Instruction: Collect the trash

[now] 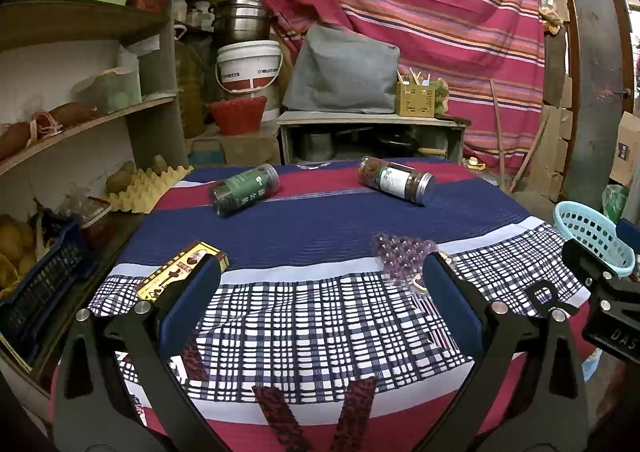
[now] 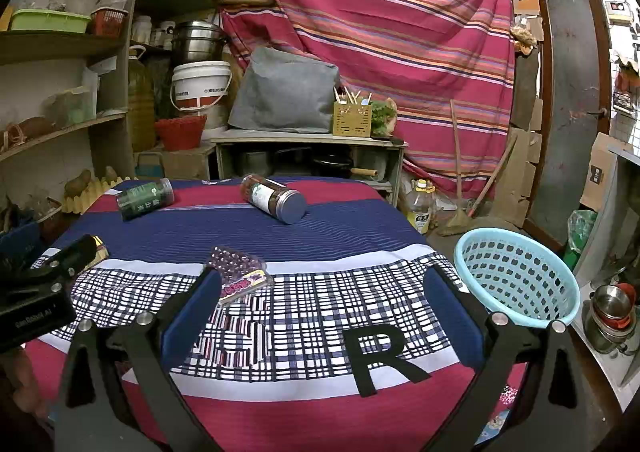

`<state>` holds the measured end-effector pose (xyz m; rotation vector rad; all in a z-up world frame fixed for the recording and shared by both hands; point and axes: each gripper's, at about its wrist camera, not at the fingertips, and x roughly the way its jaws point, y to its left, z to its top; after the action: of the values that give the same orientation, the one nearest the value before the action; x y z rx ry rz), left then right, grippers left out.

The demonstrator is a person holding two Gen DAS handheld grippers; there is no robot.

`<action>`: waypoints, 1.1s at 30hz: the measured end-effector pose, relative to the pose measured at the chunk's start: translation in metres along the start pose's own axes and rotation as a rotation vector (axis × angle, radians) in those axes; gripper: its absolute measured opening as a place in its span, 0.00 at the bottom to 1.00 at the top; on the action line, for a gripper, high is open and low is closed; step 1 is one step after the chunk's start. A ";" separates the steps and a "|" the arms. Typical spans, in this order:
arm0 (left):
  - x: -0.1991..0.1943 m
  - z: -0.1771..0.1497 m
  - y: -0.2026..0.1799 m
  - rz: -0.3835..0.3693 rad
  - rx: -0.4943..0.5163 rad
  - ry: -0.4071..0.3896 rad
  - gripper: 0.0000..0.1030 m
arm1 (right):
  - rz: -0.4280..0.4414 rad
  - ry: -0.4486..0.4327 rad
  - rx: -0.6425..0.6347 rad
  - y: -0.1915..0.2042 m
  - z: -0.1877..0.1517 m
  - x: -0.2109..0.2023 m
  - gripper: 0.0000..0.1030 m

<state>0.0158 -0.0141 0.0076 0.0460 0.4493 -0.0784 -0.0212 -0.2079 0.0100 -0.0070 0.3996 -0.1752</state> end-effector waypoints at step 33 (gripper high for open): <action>-0.002 0.001 0.002 0.003 -0.008 0.004 0.95 | 0.000 0.001 -0.003 0.000 -0.001 0.000 0.96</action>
<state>0.0144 -0.0119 0.0097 0.0392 0.4535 -0.0734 -0.0218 -0.2082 0.0093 -0.0101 0.4005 -0.1746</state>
